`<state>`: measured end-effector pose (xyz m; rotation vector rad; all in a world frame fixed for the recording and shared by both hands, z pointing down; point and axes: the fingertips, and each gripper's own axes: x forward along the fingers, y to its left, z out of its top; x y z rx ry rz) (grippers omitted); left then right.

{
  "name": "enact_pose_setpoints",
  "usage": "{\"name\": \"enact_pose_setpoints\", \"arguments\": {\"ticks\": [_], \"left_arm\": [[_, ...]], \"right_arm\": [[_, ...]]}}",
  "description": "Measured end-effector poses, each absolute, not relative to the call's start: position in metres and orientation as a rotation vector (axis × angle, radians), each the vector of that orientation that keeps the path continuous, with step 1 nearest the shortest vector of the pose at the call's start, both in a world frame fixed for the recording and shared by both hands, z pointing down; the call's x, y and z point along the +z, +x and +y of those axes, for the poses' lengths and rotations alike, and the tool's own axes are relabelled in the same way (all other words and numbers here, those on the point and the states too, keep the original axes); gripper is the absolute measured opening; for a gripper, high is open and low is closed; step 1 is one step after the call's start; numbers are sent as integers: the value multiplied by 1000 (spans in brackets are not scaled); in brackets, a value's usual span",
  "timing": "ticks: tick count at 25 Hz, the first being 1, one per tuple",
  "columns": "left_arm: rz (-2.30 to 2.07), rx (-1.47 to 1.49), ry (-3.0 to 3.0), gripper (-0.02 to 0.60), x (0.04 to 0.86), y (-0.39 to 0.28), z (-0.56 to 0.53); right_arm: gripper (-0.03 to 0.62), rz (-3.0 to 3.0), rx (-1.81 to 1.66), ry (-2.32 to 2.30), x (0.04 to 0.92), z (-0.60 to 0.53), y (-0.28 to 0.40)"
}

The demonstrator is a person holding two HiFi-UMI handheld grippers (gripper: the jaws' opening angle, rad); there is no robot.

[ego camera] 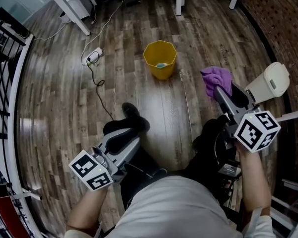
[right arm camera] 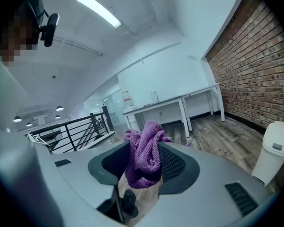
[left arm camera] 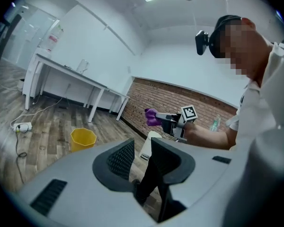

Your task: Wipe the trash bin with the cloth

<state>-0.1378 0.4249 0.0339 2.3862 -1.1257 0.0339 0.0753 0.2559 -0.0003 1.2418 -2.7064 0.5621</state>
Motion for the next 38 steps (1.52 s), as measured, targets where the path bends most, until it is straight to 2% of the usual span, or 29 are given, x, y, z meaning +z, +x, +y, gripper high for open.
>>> {"name": "enact_pose_setpoints", "arguments": {"ticks": [4,8,25,31,38], "left_arm": [[-1059,140,2514,112,28,-133,391],[-1013,210,2581,112,38,-130,336],[-953,494,2604,114,104,-134,161],[-921,499,2582,113,156,-136,109],[-893,682,2497,114,242,-135,50]], "right_arm": [[184,-2674,502,1326,-10,215,67],[184,-2643,603,1451,-1,165,58],[184,-2470,1144,1700,136,52,22],[184,-2438,1223,1686,200,22,9],[184,-2349,1380,1690,299,-6,11]]}}
